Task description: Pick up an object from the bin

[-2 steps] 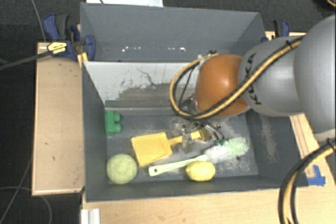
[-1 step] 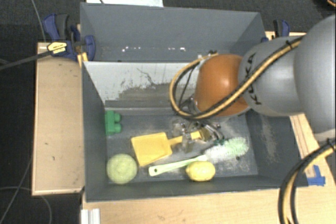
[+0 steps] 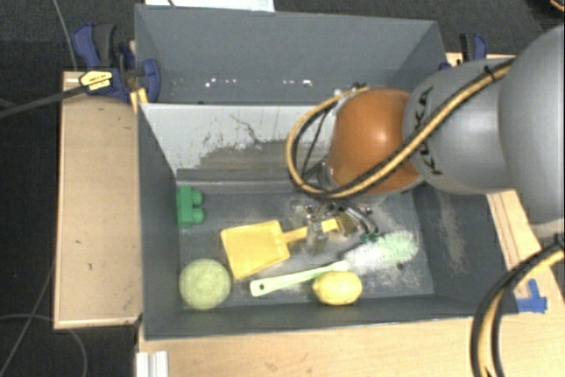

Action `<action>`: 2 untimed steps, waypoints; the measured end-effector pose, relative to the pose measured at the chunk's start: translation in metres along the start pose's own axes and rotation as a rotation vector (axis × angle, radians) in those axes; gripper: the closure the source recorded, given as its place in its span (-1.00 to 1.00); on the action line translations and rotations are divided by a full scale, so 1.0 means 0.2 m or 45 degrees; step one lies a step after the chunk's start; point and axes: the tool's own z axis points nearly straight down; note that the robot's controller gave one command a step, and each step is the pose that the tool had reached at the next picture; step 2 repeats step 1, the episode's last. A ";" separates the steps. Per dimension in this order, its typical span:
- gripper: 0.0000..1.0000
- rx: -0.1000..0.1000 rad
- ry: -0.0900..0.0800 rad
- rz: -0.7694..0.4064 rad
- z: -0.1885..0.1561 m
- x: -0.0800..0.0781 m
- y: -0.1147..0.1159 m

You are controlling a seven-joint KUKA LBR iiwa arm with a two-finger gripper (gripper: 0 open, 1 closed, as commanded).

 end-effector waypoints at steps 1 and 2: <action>1.00 0.000 0.002 0.003 -0.11 0.00 0.00; 1.00 0.000 0.002 0.003 -0.11 0.00 0.00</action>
Offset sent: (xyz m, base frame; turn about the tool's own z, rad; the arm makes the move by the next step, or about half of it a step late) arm -0.0008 0.0000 0.0633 0.0010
